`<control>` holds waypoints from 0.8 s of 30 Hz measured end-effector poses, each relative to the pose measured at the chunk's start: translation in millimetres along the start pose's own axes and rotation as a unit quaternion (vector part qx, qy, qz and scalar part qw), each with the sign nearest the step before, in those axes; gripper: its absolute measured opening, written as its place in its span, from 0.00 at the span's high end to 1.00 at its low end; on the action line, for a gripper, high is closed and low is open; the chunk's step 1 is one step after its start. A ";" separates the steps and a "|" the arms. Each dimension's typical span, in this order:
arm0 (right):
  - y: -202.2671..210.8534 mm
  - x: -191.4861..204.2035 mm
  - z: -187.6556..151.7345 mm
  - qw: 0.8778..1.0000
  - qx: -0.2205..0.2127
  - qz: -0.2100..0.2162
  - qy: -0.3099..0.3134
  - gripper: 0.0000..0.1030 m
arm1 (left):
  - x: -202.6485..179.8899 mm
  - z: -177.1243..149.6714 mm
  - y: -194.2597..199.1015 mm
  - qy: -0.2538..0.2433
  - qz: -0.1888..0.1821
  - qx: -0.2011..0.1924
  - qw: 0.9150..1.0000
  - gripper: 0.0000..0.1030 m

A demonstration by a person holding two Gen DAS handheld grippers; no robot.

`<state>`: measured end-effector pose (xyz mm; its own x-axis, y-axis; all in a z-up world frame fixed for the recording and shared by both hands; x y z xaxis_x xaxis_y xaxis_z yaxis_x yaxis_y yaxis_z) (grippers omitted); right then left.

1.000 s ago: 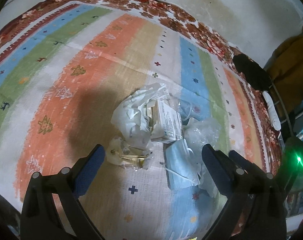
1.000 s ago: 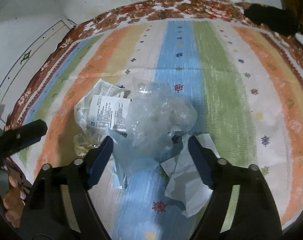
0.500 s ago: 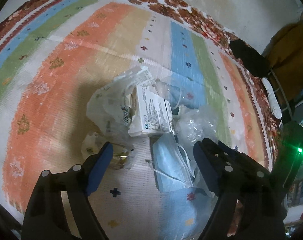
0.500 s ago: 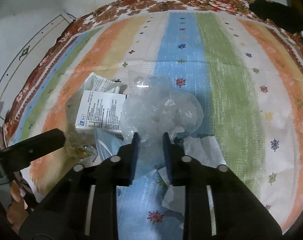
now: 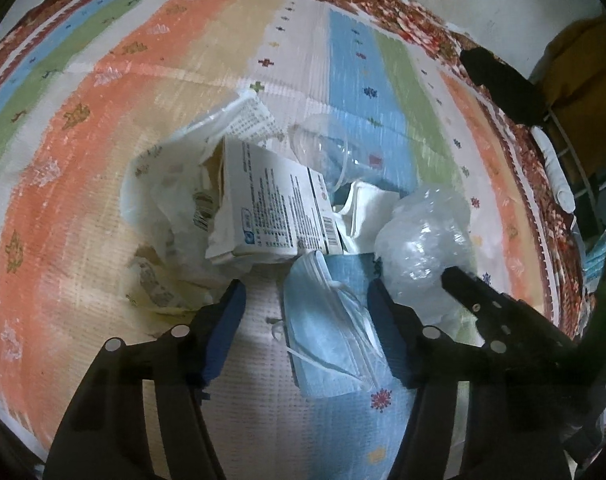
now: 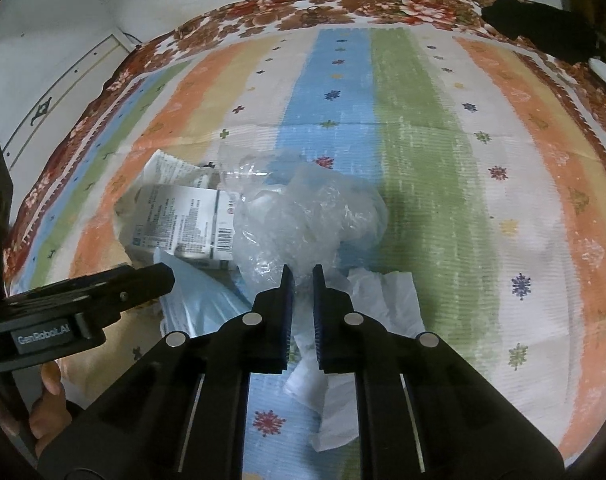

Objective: Collect trash
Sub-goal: 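Close the right gripper on the crumpled clear plastic bag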

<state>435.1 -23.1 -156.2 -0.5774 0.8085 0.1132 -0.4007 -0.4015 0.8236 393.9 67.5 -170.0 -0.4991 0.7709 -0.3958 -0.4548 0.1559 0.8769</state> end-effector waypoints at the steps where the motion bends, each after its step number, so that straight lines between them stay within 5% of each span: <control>1: -0.1 -2.8 0.5 1.000 0.000 -0.001 -0.002 0.93 | -0.6 -1.2 -1.3 0.000 0.000 0.002 1.000 0.44; 8: 2.6 -12.7 -0.9 1.000 0.001 -0.015 -0.009 0.94 | -12.4 -9.4 -8.8 -0.020 0.013 0.015 1.000 0.54; 12: 5.3 -14.5 -0.9 1.000 -0.002 -0.018 -0.007 0.94 | -17.1 -10.6 -13.1 -0.040 0.029 0.014 0.999 0.76; 18: 12.8 -20.6 1.5 0.999 -0.008 -0.029 -0.011 0.95 | -17.8 -9.1 -8.9 -0.048 0.041 0.012 0.998 0.94; 24: 24.2 -22.8 8.7 0.999 -0.021 -0.029 -0.018 0.95 | -19.4 -3.6 7.2 -0.045 0.024 0.003 0.999 0.96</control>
<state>444.7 -47.5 -134.0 -0.5265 0.8459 0.0859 -0.4626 -0.3697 0.8058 397.7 51.5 -157.0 -0.4512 0.8302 -0.3274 -0.4267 0.1215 0.8962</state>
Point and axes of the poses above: each gripper's, at about its wrist camera, not at the fingertips, and y roughly against the way its jaws point, x to its left, z to its top, the point moved 9 cm from there along -y, roughly the way its jaws point, and after that the axes turned 10 degrees about y, right-handed, at the moved point
